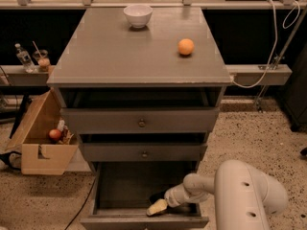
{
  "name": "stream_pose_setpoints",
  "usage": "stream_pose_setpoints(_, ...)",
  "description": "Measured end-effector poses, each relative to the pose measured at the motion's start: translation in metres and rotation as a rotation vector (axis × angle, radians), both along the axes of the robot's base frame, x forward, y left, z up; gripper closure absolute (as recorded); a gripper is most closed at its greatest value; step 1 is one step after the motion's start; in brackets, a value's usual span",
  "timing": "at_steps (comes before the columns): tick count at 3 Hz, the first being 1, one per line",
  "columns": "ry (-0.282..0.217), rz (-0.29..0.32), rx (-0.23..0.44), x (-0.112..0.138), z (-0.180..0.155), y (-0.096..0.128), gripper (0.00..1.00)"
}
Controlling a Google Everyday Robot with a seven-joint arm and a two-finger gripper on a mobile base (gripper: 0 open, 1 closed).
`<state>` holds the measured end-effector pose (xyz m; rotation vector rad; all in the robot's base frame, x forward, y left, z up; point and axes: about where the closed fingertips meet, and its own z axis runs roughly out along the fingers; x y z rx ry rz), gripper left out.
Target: Place sponge into bottom drawer
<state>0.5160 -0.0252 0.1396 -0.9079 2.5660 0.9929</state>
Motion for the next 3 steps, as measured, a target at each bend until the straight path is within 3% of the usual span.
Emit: stream_pose_setpoints(3, -0.003, -0.004, 0.000, 0.0065, -0.0002, 0.0029, 0.00)
